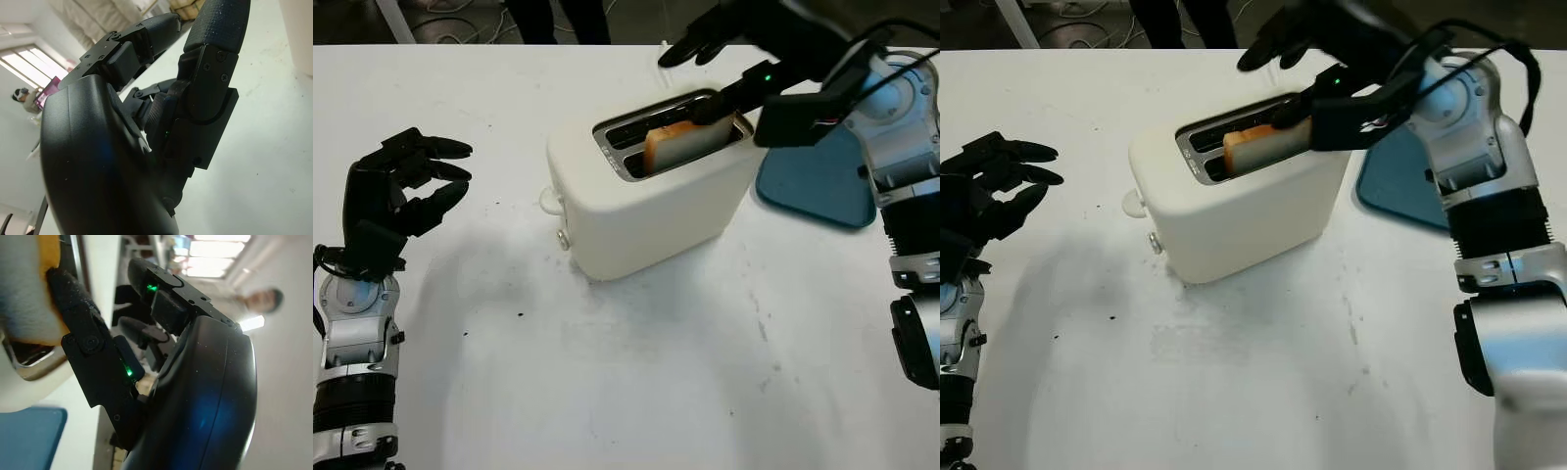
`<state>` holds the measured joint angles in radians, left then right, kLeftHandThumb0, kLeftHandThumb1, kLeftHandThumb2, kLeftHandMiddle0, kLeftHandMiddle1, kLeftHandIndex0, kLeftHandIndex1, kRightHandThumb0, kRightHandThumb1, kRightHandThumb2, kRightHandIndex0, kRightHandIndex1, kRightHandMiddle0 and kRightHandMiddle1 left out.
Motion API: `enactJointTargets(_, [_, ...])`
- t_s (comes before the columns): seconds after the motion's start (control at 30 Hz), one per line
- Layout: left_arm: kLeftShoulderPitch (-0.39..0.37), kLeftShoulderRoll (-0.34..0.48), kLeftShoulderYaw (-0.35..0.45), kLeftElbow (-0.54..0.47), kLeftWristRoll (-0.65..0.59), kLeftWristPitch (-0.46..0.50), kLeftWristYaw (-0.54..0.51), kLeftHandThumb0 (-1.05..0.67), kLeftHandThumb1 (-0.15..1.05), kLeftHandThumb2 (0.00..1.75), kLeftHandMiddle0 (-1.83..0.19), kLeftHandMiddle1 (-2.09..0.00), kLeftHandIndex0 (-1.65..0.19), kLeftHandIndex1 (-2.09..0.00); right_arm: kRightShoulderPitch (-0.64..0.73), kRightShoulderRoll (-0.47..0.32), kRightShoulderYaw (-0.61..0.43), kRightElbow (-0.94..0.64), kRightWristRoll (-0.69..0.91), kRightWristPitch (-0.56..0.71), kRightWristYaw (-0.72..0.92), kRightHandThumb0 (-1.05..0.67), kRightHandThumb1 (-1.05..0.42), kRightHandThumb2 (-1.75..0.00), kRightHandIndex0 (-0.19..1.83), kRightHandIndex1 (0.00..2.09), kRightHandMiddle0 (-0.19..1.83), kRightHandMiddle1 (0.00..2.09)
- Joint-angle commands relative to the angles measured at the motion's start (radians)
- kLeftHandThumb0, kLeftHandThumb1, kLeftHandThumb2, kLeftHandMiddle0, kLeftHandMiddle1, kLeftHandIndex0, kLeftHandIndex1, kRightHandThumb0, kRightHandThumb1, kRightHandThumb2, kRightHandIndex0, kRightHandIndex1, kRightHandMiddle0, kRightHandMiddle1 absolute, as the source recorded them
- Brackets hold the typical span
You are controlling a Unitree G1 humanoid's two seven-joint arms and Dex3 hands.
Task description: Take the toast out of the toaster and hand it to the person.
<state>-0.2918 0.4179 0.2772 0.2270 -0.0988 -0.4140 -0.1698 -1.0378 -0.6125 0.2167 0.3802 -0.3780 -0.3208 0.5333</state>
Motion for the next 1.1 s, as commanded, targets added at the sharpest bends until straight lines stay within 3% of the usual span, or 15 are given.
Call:
enactJointTargets(0.0, [0.008,0.005,0.010,-0.001,-0.004,-0.010,-0.003,-1.05,0.92,0.15,-0.73,-0.98,-0.74,-0.75,-0.013,-0.019,0.015,-0.028,-0.019,0.014,0.036,-0.75,-0.71,-0.01,0.47,0.79,0.79,0.00])
enactJointTargets(0.27, [0.006,0.005,0.009,0.001,-0.002,-0.008,-0.001,-1.05,0.92,0.16,-0.73,-0.98,-0.75,-0.75,-0.026,-0.031,-0.041,-0.044,0.025,0.019,0.056,-0.74,-0.69,0.00,0.52,0.80,0.80,0.01])
enactJointTargets(0.53, [0.002,0.004,0.007,0.003,-0.004,-0.005,-0.004,-1.05,0.92,0.16,-0.73,-0.98,-0.75,-0.75,-0.041,-0.034,-0.101,-0.052,-0.003,0.004,-0.080,-0.66,-0.73,-0.01,0.72,0.49,0.84,0.01])
enactJointTargets(0.87, [0.007,0.004,0.007,0.001,0.003,-0.010,0.001,-1.05,0.92,0.16,-0.73,-0.97,-0.75,-0.75,-0.058,-0.020,-0.139,-0.044,0.067,-0.021,-0.101,-0.62,-0.76,0.00,0.67,0.62,0.88,0.02])
enactJointTargets(1.07, [0.010,0.001,0.008,-0.005,-0.003,-0.001,0.001,-1.05,0.92,0.14,-0.74,-0.98,-0.75,-0.75,-0.033,-0.022,-0.116,-0.086,0.084,0.003,-0.036,-0.70,-0.71,0.00,0.81,0.37,0.89,0.01])
